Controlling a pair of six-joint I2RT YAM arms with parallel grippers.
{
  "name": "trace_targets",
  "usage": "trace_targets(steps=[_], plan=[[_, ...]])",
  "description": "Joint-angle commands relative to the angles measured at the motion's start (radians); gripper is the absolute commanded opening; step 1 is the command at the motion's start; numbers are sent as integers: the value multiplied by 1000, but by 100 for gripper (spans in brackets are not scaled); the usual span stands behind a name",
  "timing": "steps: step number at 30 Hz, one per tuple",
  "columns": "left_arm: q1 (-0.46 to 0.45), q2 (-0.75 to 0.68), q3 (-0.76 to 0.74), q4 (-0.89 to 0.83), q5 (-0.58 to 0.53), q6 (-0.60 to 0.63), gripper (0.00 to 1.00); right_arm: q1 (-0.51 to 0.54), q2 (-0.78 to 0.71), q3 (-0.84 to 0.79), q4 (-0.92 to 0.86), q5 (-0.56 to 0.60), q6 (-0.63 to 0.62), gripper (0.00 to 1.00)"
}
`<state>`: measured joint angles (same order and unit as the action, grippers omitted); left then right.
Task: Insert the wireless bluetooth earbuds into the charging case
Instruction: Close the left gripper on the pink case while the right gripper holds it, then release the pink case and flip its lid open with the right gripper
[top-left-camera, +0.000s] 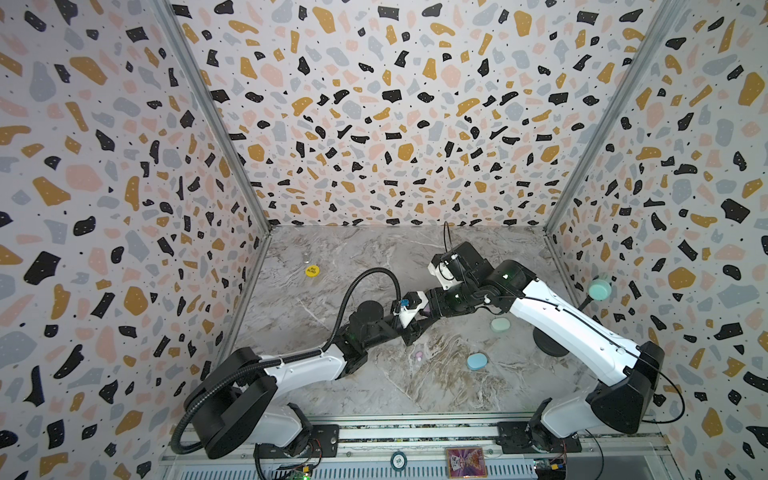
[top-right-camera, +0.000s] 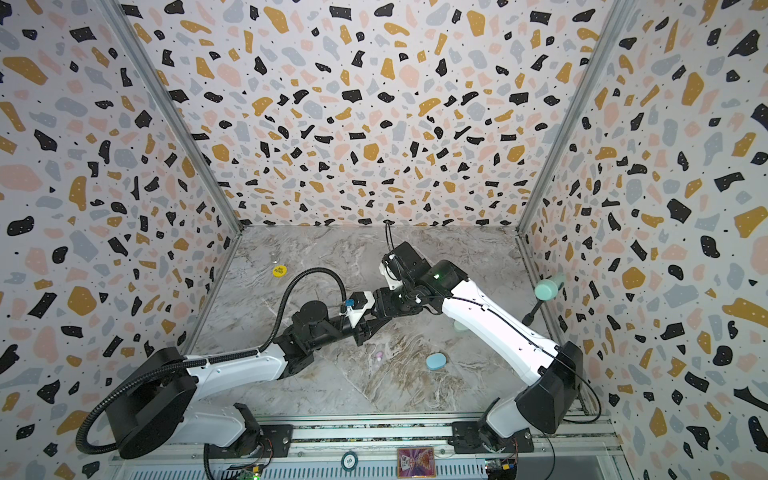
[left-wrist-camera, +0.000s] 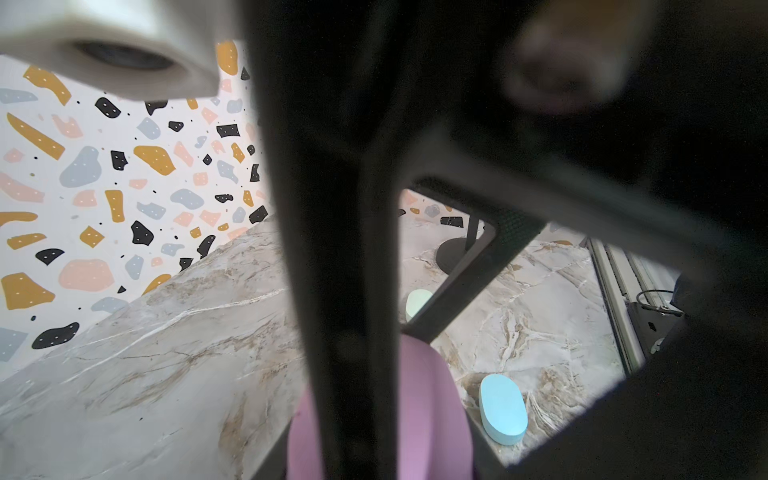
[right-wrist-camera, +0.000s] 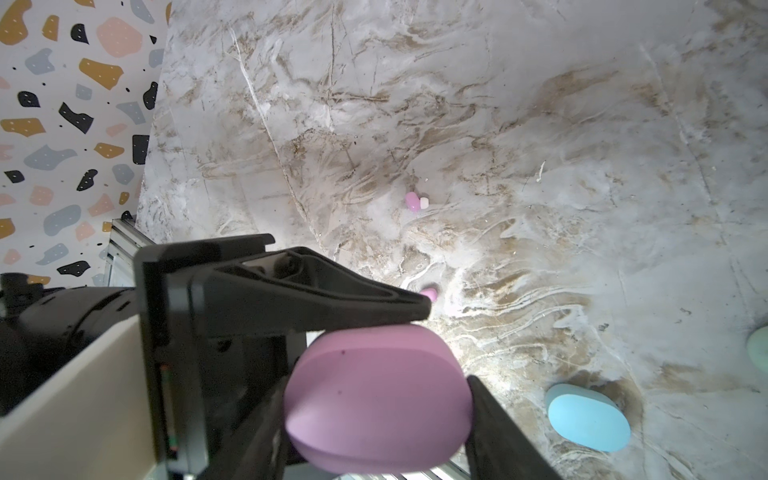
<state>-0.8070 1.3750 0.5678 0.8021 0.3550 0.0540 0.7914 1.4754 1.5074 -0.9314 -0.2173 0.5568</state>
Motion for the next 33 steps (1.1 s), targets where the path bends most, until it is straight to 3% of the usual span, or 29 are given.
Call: trace_targets(steps=[1, 4, 11, 17, 23, 28, 33], plan=[[-5, -16, 24, 54, 7, 0, 41, 7, -39, 22, 3, -10, 9, 59], [-5, -20, 24, 55, 8, -1, 40, 8, -41, 20, 5, -9, 12, 63], [-6, -19, -2, 75, 29, -29, 38, -9, -76, 18, 11, 2, 14, 81], [-6, -31, -64, 121, 72, -92, 38, -76, -152, 15, 17, -30, -38, 89], [-5, -71, -68, 85, 156, -110, 38, -130, -243, -54, 32, -102, -255, 92], [-5, -86, -28, 10, 259, -109, 39, -82, -378, -203, 123, -124, -458, 92], [-5, -85, 3, -33, 332, -121, 38, -49, -436, -286, 163, -92, -550, 89]])
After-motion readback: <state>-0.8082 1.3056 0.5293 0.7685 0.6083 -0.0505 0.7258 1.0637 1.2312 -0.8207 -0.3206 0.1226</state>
